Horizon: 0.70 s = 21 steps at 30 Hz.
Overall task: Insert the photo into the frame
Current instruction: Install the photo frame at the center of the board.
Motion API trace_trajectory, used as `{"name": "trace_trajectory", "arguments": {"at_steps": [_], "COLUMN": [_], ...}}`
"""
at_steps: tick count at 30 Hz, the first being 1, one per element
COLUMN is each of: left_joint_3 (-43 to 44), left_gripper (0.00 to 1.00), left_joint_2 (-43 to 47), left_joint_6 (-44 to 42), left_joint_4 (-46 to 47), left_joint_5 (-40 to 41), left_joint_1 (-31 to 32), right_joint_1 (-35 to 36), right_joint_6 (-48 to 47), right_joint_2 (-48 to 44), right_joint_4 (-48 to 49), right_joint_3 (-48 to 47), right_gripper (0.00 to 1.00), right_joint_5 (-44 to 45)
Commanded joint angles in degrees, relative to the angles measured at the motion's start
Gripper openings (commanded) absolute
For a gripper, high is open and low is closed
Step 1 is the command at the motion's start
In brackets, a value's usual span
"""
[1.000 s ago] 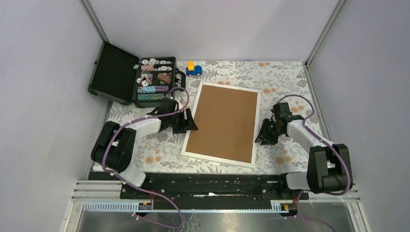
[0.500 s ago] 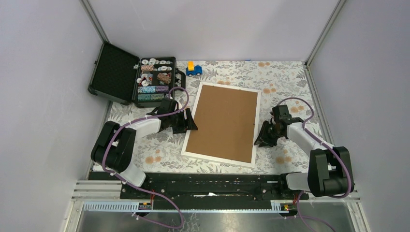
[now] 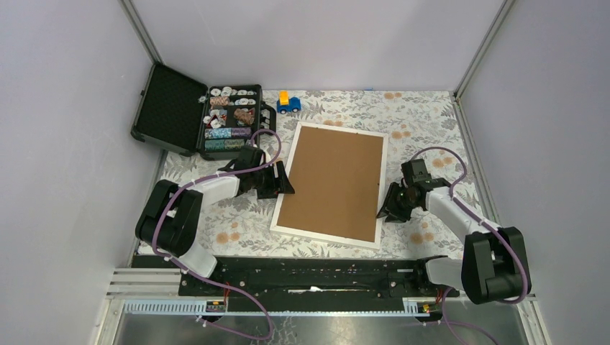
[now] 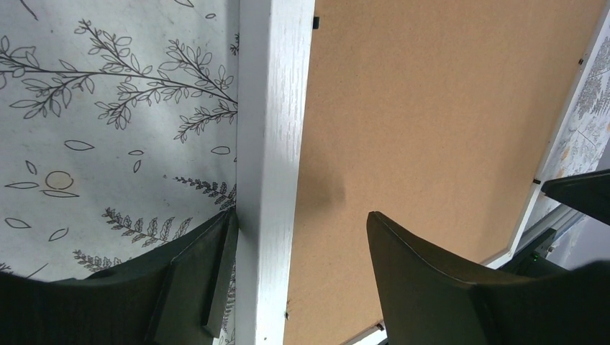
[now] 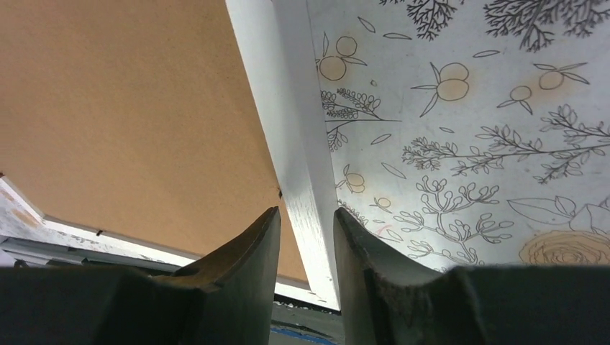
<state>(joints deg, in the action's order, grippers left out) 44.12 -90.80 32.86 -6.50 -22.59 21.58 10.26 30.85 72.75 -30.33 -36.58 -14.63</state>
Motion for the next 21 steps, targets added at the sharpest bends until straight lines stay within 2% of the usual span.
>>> {"name": "trace_trajectory", "arguments": {"at_steps": [1,8,21], "left_joint_3": [-0.2,-0.2,-0.3], "left_gripper": [0.71,0.71,0.70], "left_joint_2": [-0.3,-0.2,-0.4], "left_joint_6": [0.3,0.3,0.9], "left_joint_4": [0.5,0.5,1.3], "left_joint_5": [-2.8,-2.6,-3.3], "left_joint_1": [0.5,0.3,0.4], "right_joint_1": [0.4,0.4,1.2], "right_joint_6": [2.0,1.8,1.1], "right_joint_2": [-3.7,-1.7,2.2], "right_joint_4": [-2.2,-1.2,3.6], "right_joint_3": [-0.8,-0.1,2.0], "right_gripper": [0.41,0.34,0.33], "right_joint_5": [4.1,4.1,0.8]}}
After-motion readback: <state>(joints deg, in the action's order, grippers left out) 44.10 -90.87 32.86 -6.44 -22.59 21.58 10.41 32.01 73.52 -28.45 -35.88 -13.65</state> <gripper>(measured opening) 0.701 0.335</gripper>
